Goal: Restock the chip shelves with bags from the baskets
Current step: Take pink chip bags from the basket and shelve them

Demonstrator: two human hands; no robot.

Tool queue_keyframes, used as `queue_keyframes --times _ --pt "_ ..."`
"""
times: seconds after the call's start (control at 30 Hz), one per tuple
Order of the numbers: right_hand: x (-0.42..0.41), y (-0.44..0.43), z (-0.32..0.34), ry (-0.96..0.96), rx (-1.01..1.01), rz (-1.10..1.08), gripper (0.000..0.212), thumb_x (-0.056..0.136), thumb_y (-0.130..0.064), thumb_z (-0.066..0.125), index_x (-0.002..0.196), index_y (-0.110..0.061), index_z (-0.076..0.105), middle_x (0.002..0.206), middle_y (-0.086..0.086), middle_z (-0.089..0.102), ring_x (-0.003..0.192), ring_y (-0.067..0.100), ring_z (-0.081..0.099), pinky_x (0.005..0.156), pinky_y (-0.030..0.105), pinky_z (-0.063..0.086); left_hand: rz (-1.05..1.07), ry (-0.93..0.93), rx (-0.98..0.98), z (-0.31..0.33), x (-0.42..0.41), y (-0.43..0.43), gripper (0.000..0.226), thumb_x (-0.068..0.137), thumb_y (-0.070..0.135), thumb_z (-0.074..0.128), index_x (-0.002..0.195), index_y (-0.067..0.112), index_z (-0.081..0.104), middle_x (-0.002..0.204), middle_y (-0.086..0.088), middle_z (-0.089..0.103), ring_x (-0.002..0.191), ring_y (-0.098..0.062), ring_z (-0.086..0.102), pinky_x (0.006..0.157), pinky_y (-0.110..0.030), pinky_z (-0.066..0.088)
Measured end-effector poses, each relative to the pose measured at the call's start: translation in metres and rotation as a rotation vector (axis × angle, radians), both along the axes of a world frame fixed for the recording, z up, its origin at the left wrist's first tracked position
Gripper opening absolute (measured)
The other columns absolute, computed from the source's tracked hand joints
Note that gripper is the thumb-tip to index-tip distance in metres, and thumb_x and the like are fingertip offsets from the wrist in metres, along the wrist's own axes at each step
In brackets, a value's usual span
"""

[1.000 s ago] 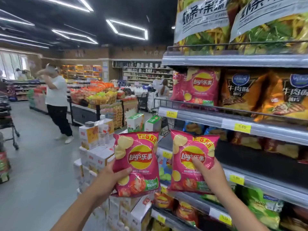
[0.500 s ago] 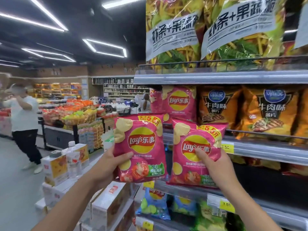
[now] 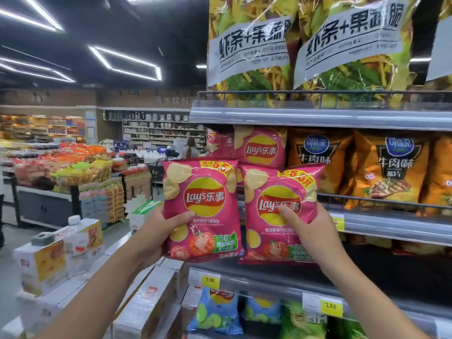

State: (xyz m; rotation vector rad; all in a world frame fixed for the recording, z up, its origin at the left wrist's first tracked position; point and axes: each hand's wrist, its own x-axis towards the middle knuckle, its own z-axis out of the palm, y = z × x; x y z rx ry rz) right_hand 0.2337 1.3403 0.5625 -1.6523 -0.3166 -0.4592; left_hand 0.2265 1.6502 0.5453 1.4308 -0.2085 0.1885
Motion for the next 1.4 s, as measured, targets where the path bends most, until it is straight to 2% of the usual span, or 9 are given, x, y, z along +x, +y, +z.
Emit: queue_keyframes --times 0.17,0.27,0.4,0.5,0.67,1.0,1.13,1.3,1.4 --pt "0.000 0.024 0.007 -0.014 0.016 -0.058 0.031 0.081 -0.045 0.077 0.108 -0.038 0.062 0.089 -0.021 0.076 0.080 0.007 0.076 0.067 0.030 0.060 -0.063 -0.009 0.044 0.011 0.016 0.023 0.110 0.034 0.042 0.106 0.131 0.017 0.061 0.117 -0.016 0.076 0.106 -0.041 0.074 0.096 -0.064 0.056" --pt "-0.001 0.041 0.011 -0.005 0.036 -0.113 0.033 0.079 -0.049 0.077 0.107 -0.038 0.062 0.088 -0.019 0.077 0.079 0.009 0.077 0.068 0.034 0.061 -0.107 -0.013 0.048 0.024 0.026 0.041 0.107 0.035 0.041 0.107 0.128 0.017 0.061 0.114 -0.016 0.078 0.100 -0.040 0.076 0.084 -0.054 0.063" --pt "-0.002 0.065 0.014 -0.007 0.066 -0.162 0.036 0.078 -0.049 0.076 0.109 -0.035 0.063 0.087 -0.015 0.078 0.077 0.012 0.077 0.065 0.033 0.061 -0.109 -0.008 0.058 0.041 0.048 0.073 0.087 0.053 0.032 0.101 0.129 0.017 0.061 0.109 -0.015 0.079 0.095 -0.040 0.077 0.076 -0.048 0.065" --pt "-0.001 0.080 0.012 0.003 0.079 -0.210 0.035 0.080 -0.047 0.076 0.109 -0.034 0.063 0.086 -0.013 0.078 0.076 0.014 0.078 0.065 0.035 0.061 -0.120 -0.010 0.059 0.056 0.066 0.101 0.102 0.038 0.040 0.103 0.129 0.018 0.063 0.112 -0.016 0.078 0.097 -0.040 0.077 0.081 -0.050 0.064" --pt "0.000 0.098 0.009 0.027 0.092 -0.278 0.042 0.077 -0.051 0.076 0.113 -0.032 0.064 0.091 -0.006 0.079 0.079 0.019 0.078 0.077 0.048 0.064 -0.183 0.064 0.021 0.091 0.090 0.125 0.049 0.073 0.020 0.080 0.120 0.013 0.065 0.101 -0.015 0.080 0.075 -0.030 0.078 0.065 -0.044 0.066" --pt "-0.007 0.113 0.019 0.050 0.092 -0.320 0.033 0.086 -0.043 0.073 0.114 -0.028 0.065 0.092 -0.002 0.080 0.081 0.021 0.078 0.078 0.047 0.063 -0.303 0.231 0.025 0.122 0.141 0.114 0.045 0.080 0.010 0.078 0.120 0.005 0.058 0.098 -0.020 0.079 0.071 -0.032 0.078 0.054 -0.043 0.064" --pt "-0.009 0.114 0.021 0.060 0.107 -0.330 0.028 0.088 -0.040 0.073 0.112 -0.029 0.064 0.088 -0.003 0.080 0.078 0.020 0.078 0.068 0.039 0.062 -0.342 0.241 -0.061 0.123 0.159 0.103 0.038 0.086 0.007 0.076 0.120 0.003 0.058 0.099 -0.022 0.078 0.075 -0.032 0.078 0.062 -0.044 0.066" --pt "-0.010 0.114 0.020 0.073 0.110 -0.347 0.033 0.086 -0.041 0.074 0.114 -0.028 0.063 0.090 -0.001 0.080 0.080 0.022 0.078 0.072 0.043 0.063 -0.369 0.231 -0.066 0.119 0.184 0.087 0.029 0.091 0.009 0.075 0.114 0.003 0.060 0.099 -0.021 0.078 0.076 -0.031 0.078 0.063 -0.047 0.066" --pt "-0.009 0.114 0.020 0.077 0.114 -0.362 0.033 0.086 -0.041 0.075 0.113 -0.027 0.062 0.089 -0.002 0.080 0.078 0.022 0.078 0.067 0.039 0.062 -0.367 0.194 -0.016 0.111 0.198 0.080 0.044 0.087 0.010 0.078 0.128 0.004 0.061 0.119 -0.023 0.074 0.100 -0.036 0.074 0.077 -0.057 0.062"
